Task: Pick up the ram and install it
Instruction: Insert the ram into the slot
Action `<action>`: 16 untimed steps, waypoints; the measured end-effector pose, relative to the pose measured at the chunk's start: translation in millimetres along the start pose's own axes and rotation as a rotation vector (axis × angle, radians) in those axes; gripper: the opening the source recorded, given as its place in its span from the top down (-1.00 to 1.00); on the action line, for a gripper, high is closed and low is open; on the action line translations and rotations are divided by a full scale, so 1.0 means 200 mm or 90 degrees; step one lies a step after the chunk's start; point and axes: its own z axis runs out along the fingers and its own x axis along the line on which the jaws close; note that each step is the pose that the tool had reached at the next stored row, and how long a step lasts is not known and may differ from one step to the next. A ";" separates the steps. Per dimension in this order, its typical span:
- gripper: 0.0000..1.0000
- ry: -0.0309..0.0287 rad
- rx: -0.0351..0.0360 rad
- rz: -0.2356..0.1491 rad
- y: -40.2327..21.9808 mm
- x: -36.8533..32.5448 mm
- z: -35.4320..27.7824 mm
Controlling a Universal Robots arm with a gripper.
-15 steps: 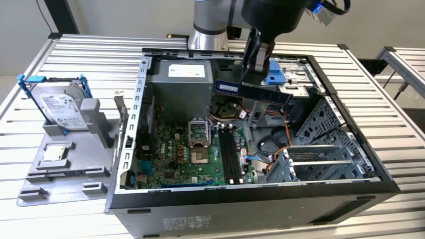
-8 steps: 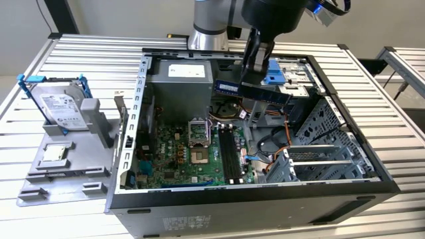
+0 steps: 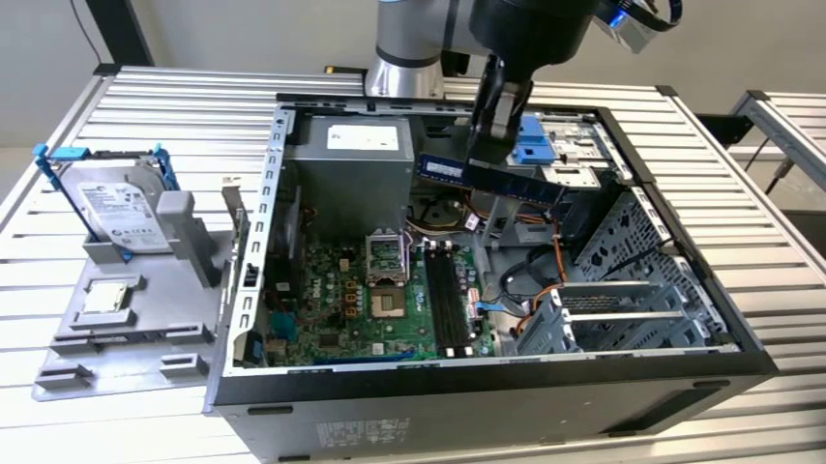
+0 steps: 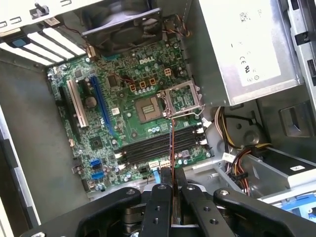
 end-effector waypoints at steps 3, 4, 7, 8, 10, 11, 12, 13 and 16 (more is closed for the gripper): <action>1.00 -0.0002 -0.0001 0.006 0.000 0.000 0.000; 1.00 -0.0003 -0.0001 0.007 0.000 0.000 0.000; 1.00 -0.0005 -0.0003 0.012 0.000 0.000 0.000; 1.00 -0.0006 -0.0003 0.014 0.000 0.000 0.000; 1.00 -0.0007 -0.0004 0.017 0.000 0.000 0.000; 1.00 -0.0008 -0.0004 0.019 0.000 0.000 0.000; 1.00 -0.0009 -0.0004 0.021 0.000 0.000 0.000; 1.00 -0.0010 -0.0005 0.024 0.000 0.000 0.000; 1.00 -0.0016 -0.0008 0.039 0.000 0.000 0.000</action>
